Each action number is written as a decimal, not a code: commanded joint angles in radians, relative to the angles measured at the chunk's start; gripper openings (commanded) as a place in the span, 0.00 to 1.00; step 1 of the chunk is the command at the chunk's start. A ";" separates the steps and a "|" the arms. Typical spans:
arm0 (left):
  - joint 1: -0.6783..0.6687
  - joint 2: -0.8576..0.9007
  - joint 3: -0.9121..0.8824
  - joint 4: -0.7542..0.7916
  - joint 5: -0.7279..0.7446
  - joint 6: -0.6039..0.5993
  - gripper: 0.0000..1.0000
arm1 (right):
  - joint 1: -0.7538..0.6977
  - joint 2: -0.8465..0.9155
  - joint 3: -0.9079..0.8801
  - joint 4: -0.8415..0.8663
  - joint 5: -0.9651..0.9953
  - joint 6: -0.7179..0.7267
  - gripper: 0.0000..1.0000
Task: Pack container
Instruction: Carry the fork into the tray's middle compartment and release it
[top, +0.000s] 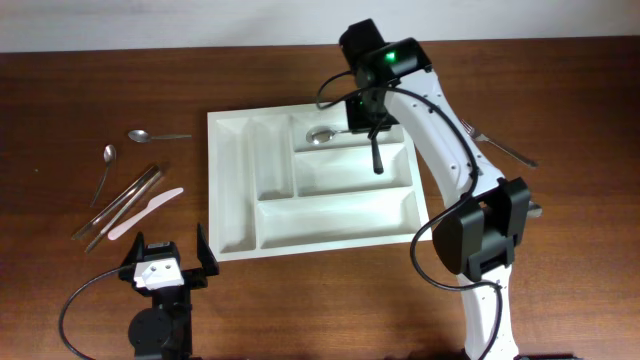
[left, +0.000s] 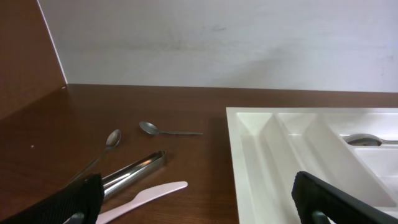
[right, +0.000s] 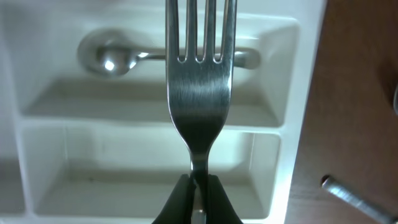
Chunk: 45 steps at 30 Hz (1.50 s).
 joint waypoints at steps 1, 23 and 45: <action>0.006 -0.007 -0.005 0.000 0.011 0.012 0.99 | 0.010 0.001 0.021 -0.002 0.002 -0.276 0.04; 0.006 -0.007 -0.005 0.000 0.011 0.012 0.99 | 0.010 0.002 -0.285 0.120 -0.251 -1.193 0.04; 0.006 -0.007 -0.005 0.000 0.011 0.012 0.99 | 0.008 0.002 -0.353 0.180 -0.512 -1.387 0.04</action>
